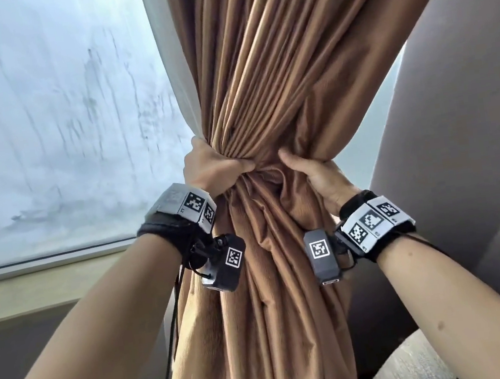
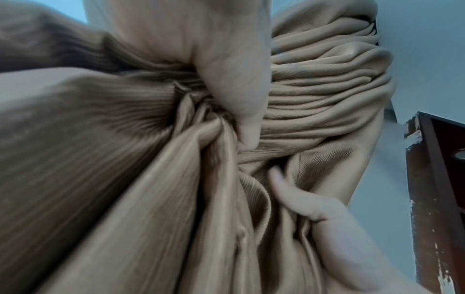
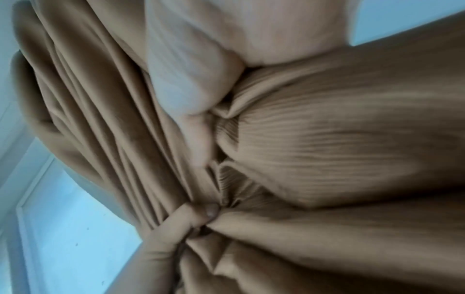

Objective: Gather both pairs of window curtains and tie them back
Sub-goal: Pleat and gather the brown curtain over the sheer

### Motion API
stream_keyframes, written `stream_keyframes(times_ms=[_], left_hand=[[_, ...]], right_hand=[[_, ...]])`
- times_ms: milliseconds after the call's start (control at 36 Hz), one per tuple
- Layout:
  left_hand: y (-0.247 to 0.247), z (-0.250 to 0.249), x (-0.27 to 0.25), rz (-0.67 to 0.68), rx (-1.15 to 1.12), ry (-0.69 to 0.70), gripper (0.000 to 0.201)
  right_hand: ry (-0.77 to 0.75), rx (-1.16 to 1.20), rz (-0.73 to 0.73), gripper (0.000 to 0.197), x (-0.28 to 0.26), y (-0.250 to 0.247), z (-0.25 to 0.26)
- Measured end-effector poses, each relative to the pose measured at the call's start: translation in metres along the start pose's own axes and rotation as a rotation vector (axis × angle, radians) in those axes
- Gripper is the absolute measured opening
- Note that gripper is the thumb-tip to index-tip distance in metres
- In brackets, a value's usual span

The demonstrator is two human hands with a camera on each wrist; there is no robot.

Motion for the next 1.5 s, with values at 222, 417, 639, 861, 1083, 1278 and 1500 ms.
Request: stream_keyframes(times_ms=[222,417,639,861,1083,1278,1500], left_hand=[[0.003,-0.004,-0.013,-0.01,-0.05,0.016,0.08],[0.012,-0.011,-0.023,0.007,-0.077,0.061,0.076],[0.022,-0.015,-0.028,0.03,-0.07,0.092,0.073],[0.046,-0.019,-0.019,0.244,-0.146,0.065,0.089],[0.055,-0.065,-0.063,0.919,-0.485,0.253,0.07],[0.06,-0.029,-0.042,0.935,-0.57,0.049,0.078],[0.072,-0.022,-0.035,0.858,-0.595,0.091,0.035]], right_hand=[[0.078,-0.003,0.036,0.035,-0.007,0.029,-0.008],[-0.064,-0.329,0.009,0.034,-0.012,0.039,0.004],[-0.007,-1.128,-0.095,0.074,-0.027,0.035,0.006],[0.111,-1.073,0.311,0.114,-0.023,0.052,-0.011],[-0.095,-0.789,-0.032,0.127,0.004,0.04,-0.021],[-0.22,-0.479,-0.222,0.092,-0.007,0.021,0.005],[-0.153,-0.456,-0.354,0.1,-0.004,0.001,-0.003]])
Point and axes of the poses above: each hand's wrist, its own x-axis towards the middle knuckle, its own y-axis out of the palm, z = x × y, the point moved 10 cm from there along x, towards the middle knuckle, and after that the axes turned 9 degrees about x, right-handed, at the moved point
